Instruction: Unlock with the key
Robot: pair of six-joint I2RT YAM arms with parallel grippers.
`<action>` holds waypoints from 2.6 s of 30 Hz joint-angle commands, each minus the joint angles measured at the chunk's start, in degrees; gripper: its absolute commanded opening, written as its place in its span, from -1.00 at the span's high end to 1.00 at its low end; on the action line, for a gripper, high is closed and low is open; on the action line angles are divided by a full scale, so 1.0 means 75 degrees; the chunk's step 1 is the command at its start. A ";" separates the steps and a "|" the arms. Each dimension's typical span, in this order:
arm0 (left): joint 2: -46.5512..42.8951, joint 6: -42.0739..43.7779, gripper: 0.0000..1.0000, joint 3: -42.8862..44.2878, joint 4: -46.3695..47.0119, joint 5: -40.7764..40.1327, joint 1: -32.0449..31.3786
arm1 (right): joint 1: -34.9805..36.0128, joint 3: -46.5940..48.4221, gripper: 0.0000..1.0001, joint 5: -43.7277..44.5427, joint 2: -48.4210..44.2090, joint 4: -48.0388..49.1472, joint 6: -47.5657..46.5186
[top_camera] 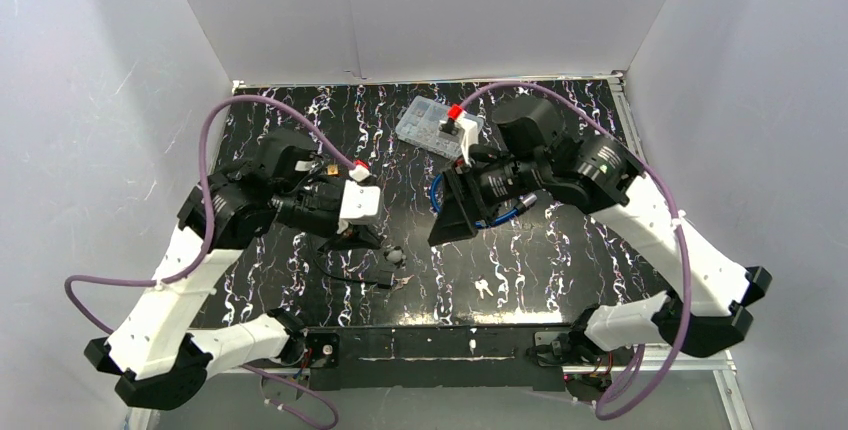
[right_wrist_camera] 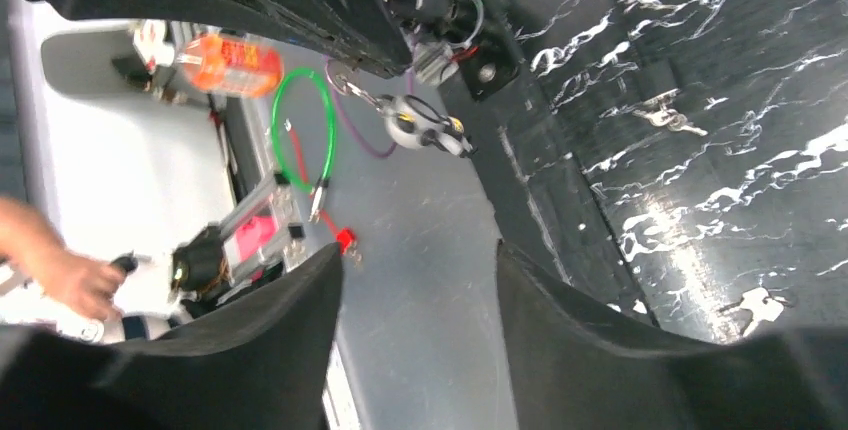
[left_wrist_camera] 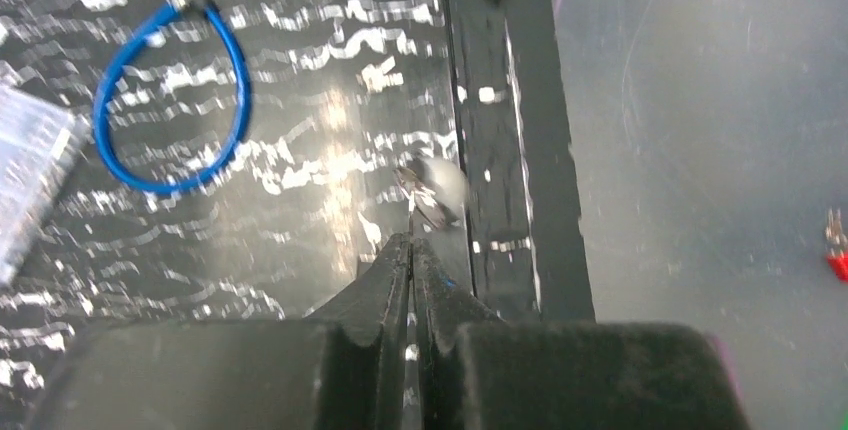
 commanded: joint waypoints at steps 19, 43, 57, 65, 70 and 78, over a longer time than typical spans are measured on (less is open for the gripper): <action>0.0454 0.2202 1.00 0.1912 -0.3191 -0.1987 -0.0531 | 0.1503 -0.4042 -0.23 0.3028 -0.1632 0.8347 -0.1917; 0.0690 0.2341 1.00 0.2439 -0.3235 -0.2927 -0.0800 | 0.2740 -0.4450 -0.10 0.3347 -0.1021 0.9511 -0.2563; 0.0935 0.2232 1.00 0.2703 -0.3359 -0.3234 -0.1058 | 0.3267 -0.3968 0.94 0.4801 -0.0782 0.8675 -0.3099; 0.0846 0.2391 1.00 0.2695 -0.3353 -0.3498 -0.1093 | 0.3279 -0.3873 0.97 0.5111 -0.0892 0.8003 -0.3525; 0.0799 0.2397 1.00 0.2679 -0.3356 -0.3505 -0.1103 | 0.3279 -0.4108 0.88 0.4860 -0.1176 0.7983 -0.3617; 0.0746 0.2416 1.00 0.2716 -0.3358 -0.3523 -0.1095 | 0.3274 -0.3902 0.86 0.4288 -0.1063 0.7803 -0.3624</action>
